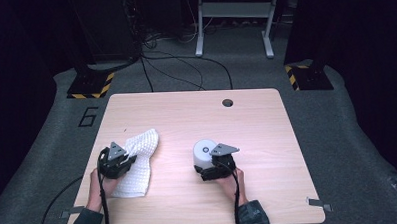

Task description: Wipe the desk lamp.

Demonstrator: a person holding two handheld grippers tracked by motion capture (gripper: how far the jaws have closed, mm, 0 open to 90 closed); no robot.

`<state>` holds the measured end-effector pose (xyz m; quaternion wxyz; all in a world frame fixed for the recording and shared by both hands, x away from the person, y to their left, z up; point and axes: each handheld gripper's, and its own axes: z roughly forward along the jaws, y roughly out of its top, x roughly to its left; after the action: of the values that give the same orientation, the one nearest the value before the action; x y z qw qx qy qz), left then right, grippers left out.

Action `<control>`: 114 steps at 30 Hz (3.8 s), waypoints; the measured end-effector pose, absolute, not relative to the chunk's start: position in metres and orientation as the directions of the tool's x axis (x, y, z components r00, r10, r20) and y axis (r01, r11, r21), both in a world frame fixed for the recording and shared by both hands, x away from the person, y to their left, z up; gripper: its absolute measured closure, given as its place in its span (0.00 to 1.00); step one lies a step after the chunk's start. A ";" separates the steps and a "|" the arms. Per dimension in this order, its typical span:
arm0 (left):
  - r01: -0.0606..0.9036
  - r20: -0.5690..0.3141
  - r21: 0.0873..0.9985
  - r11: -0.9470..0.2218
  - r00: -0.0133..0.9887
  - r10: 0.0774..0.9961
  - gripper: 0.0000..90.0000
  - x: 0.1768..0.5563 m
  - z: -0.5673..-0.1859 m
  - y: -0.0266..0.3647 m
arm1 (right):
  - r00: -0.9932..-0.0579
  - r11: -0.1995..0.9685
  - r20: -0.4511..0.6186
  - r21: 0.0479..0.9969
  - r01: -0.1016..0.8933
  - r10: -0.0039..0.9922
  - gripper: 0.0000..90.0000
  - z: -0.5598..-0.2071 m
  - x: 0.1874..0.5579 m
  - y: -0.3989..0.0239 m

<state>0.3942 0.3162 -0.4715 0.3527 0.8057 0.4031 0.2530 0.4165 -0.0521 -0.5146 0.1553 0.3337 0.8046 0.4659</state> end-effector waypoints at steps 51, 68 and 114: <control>0.206 0.106 0.845 -0.494 0.840 0.532 0.88 0.386 -0.409 0.223 | -0.733 0.343 0.061 0.855 0.389 0.678 0.07 -0.516 0.417 -0.052; 0.193 0.054 0.866 -0.460 0.881 0.471 0.88 0.401 -0.407 0.190 | -0.733 0.344 0.059 0.855 0.387 0.678 0.07 -0.516 0.417 -0.052; 0.248 -0.033 0.849 -0.467 0.907 0.421 0.92 0.432 -0.419 0.130 | -0.728 0.341 0.053 0.859 0.382 0.683 0.07 -0.518 0.417 -0.051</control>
<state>0.4317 0.1304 -0.4190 0.4776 0.8516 0.1962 0.0906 0.4168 -0.0509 -0.5177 0.1608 0.3317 0.8028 0.4686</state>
